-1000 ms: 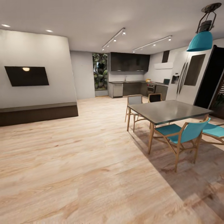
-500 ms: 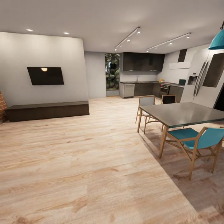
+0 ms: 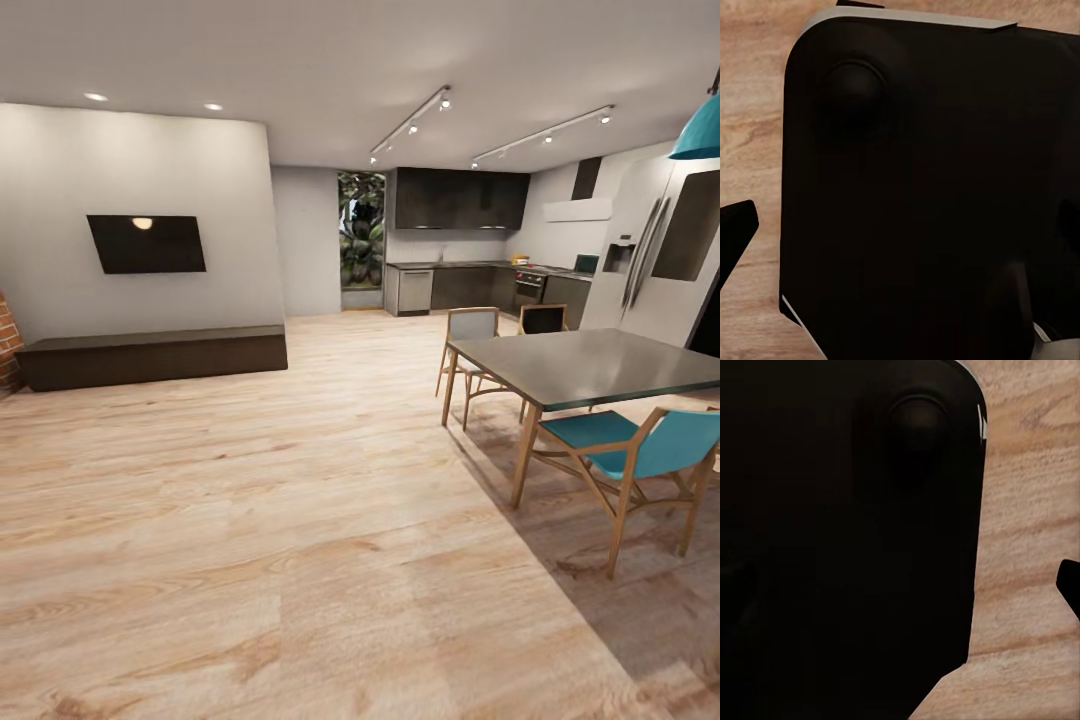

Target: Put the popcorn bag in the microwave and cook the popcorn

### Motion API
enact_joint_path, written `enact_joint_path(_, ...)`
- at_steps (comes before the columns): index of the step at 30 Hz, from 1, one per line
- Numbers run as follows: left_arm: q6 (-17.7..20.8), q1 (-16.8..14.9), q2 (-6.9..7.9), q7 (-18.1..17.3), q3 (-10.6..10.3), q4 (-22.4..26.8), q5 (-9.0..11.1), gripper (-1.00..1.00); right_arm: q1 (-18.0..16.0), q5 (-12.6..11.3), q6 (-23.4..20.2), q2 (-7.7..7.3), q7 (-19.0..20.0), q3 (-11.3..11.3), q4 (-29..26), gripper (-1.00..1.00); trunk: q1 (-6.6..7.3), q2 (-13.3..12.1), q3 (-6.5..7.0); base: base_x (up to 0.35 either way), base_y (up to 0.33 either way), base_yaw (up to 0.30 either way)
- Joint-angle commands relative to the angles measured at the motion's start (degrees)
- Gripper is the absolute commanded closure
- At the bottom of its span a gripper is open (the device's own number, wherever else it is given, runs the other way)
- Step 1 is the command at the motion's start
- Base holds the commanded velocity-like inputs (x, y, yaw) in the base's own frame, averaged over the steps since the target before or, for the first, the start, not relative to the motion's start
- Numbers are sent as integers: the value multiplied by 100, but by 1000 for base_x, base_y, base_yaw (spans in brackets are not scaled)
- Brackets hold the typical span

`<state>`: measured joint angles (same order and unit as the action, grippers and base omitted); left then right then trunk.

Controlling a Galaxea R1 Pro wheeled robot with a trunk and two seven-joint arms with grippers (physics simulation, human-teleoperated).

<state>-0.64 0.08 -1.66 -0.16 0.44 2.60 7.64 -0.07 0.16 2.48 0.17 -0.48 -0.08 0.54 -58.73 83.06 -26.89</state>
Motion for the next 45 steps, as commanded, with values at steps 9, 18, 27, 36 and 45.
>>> enact_joint_path(9,1,1,12,-8,-7,4,55,-100,-1,1,49,2,-6,-1,7,-100,0,2,-4,43,0,0)
enact_joint_path(18,2,1,10,-10,-9,4,54,-100,-1,-7,66,2,-5,-10,6,-100,0,2,-4,303,0,0)
enact_joint_path(27,2,1,9,-10,-9,4,53,-100,-1,5,60,9,-5,-9,8,-100,0,2,-4,323,0,0)
enact_joint_path(36,2,1,8,-10,-8,4,53,-100,-1,8,60,10,-5,-10,8,-100,0,2,-4,323,0,216)
enact_joint_path(45,4,1,15,-10,-8,4,61,-100,-1,9,67,3,-5,-5,8,-100,0,2,-4,323,0,13)
